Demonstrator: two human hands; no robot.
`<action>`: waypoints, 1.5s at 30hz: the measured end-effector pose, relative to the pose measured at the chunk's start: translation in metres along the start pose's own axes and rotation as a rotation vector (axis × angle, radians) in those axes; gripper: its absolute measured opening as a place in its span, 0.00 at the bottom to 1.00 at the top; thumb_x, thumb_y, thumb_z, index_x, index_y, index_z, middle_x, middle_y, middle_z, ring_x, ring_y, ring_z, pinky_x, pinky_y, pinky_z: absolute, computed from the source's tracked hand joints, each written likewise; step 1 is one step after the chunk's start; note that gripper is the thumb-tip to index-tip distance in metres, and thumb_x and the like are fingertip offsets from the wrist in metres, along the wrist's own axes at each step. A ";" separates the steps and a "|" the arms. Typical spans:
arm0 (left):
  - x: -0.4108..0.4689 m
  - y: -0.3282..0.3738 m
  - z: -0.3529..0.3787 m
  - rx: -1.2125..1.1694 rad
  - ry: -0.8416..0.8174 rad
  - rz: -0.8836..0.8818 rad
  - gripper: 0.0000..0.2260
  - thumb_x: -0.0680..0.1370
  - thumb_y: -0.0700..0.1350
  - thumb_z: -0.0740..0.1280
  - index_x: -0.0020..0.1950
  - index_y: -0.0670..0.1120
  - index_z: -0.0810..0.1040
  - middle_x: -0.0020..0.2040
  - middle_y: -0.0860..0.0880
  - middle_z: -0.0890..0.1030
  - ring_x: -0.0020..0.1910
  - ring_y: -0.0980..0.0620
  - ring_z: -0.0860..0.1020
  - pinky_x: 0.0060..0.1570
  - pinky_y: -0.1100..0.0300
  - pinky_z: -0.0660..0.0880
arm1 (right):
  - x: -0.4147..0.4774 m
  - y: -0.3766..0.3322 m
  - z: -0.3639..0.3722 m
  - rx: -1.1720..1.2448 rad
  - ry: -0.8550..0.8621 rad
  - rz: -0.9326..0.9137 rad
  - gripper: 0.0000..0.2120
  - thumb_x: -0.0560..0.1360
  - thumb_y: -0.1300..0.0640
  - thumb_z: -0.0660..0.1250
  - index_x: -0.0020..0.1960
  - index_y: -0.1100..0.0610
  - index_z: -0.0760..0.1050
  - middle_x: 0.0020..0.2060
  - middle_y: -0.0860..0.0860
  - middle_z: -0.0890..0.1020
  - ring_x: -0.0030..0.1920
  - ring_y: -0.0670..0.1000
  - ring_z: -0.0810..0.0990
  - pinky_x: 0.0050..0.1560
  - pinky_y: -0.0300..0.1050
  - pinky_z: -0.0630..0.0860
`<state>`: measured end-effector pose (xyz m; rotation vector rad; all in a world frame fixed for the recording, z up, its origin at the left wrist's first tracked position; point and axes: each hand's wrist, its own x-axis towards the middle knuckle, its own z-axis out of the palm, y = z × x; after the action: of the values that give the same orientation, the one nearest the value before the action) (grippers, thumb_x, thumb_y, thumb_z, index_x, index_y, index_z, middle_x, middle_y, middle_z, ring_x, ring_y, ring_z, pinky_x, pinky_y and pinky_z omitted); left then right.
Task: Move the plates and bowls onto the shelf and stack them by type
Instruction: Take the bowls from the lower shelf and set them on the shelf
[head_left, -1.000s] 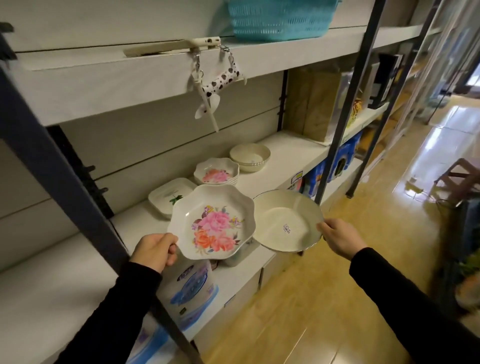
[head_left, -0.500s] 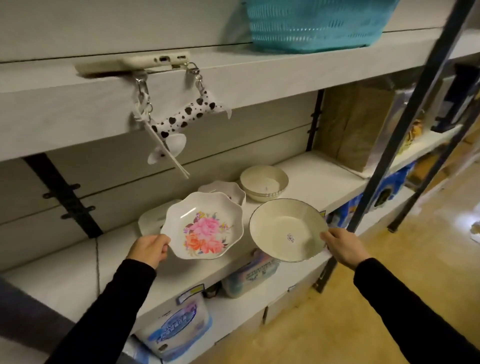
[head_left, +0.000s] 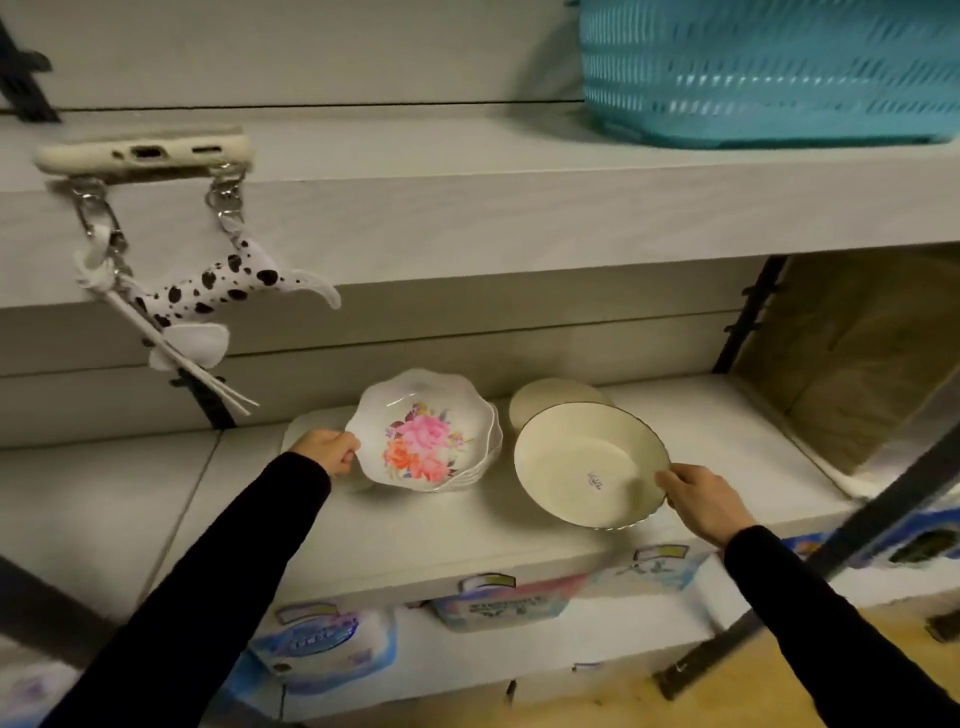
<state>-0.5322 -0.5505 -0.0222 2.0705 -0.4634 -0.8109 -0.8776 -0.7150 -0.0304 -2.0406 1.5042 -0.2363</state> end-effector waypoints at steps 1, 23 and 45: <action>0.004 0.003 0.003 0.021 -0.001 -0.009 0.19 0.76 0.37 0.60 0.25 0.42 0.64 0.10 0.54 0.62 0.21 0.50 0.61 0.26 0.62 0.55 | 0.005 0.000 -0.001 -0.005 -0.013 -0.011 0.15 0.79 0.57 0.55 0.36 0.59 0.71 0.42 0.63 0.79 0.46 0.62 0.75 0.42 0.45 0.64; 0.065 0.025 0.042 0.347 -0.116 -0.150 0.18 0.78 0.33 0.59 0.27 0.41 0.66 0.15 0.47 0.66 0.13 0.54 0.64 0.11 0.72 0.54 | 0.061 0.017 -0.020 0.066 -0.001 0.014 0.18 0.78 0.58 0.56 0.30 0.54 0.67 0.33 0.54 0.73 0.41 0.57 0.70 0.35 0.42 0.64; -0.017 0.005 0.006 0.699 0.121 0.206 0.16 0.77 0.52 0.61 0.31 0.50 0.66 0.31 0.49 0.71 0.40 0.45 0.75 0.40 0.61 0.66 | 0.115 -0.020 0.039 -0.049 -0.105 0.200 0.20 0.80 0.52 0.54 0.60 0.66 0.75 0.59 0.63 0.78 0.60 0.62 0.76 0.57 0.47 0.72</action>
<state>-0.5482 -0.5470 -0.0141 2.6239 -0.9781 -0.4221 -0.8032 -0.8026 -0.0736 -1.8917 1.6484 -0.0129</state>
